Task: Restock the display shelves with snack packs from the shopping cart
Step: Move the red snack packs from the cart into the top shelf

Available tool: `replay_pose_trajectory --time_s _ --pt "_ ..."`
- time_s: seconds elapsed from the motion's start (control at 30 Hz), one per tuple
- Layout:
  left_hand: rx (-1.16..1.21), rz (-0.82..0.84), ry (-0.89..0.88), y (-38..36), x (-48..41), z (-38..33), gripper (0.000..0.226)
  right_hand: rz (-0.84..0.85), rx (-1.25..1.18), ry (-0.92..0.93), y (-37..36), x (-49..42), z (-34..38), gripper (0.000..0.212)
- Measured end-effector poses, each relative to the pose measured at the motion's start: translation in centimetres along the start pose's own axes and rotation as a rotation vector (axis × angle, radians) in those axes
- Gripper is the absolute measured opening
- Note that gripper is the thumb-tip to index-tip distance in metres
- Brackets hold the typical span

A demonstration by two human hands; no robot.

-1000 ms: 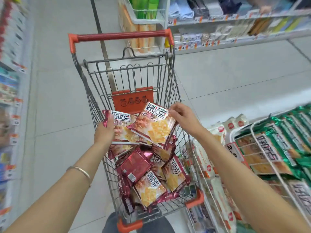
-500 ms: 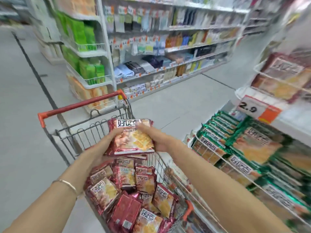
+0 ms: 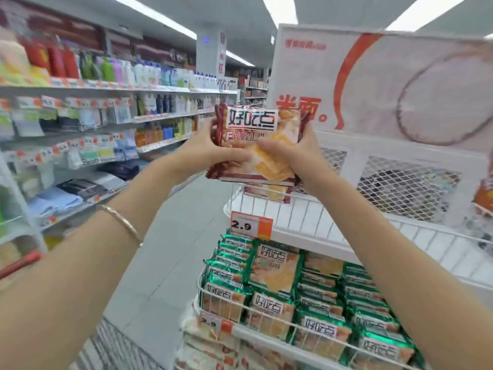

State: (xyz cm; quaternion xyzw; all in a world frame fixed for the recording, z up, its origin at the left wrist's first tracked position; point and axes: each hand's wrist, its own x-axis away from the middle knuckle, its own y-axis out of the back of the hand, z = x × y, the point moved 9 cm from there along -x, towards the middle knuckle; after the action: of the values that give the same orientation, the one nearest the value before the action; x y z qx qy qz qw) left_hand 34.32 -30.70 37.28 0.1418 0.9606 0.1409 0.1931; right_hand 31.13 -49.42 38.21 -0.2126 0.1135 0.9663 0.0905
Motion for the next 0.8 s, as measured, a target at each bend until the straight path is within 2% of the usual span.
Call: replay_pose_trajectory --time_s 0.1,0.17,0.27,0.33,0.4,0.43,0.5,0.6,0.63,0.73,0.8 --pt "-0.119 0.067 -0.034 -4.2 -6.1 -0.6 0.111 -0.069 0.140 -0.023 5.3 -3.1 -1.8 0.121" --pt "-0.126 0.121 -0.047 -6.8 -9.0 0.7 0.126 -0.016 0.162 -0.070 6.2 -4.8 -5.3 0.114" --pt "-0.319 0.187 -0.015 -9.1 -11.5 4.8 0.123 0.158 0.162 -0.204 5.4 -7.7 -12.9 0.116" --pt "-0.501 0.216 0.051 -9.0 -12.4 8.0 0.112 0.313 0.144 -0.301 4.0 -7.2 -15.5 0.099" --pt "-0.822 0.214 0.081 -8.0 -12.9 10.1 0.114 0.384 0.197 -0.348 3.4 -6.7 -16.9 0.092" --pt "-0.965 0.211 0.079 -7.6 -13.2 10.6 0.120 0.371 0.258 -0.311 3.5 -6.8 -16.9 0.097" --pt "-1.079 0.269 0.046 -7.8 -13.5 10.8 0.127 0.363 0.416 -0.133 3.2 -7.3 -15.1 0.113" --pt "-1.147 0.375 -0.001 -8.9 -13.7 10.6 0.131 0.594 0.881 0.144 0.8 -6.9 -13.5 0.117" --pt "-1.168 0.389 -0.003 -9.0 -13.8 10.8 0.132 0.649 0.961 0.201 0.2 -6.9 -13.6 0.115" --pt "-1.187 0.400 0.017 -8.8 -14.1 11.2 0.133 0.688 1.028 0.351 -0.8 -7.7 -13.1 0.111" --pt "-1.181 0.387 0.024 -8.6 -14.2 11.3 0.132 0.701 1.041 0.359 -0.9 -8.1 -13.2 0.108"
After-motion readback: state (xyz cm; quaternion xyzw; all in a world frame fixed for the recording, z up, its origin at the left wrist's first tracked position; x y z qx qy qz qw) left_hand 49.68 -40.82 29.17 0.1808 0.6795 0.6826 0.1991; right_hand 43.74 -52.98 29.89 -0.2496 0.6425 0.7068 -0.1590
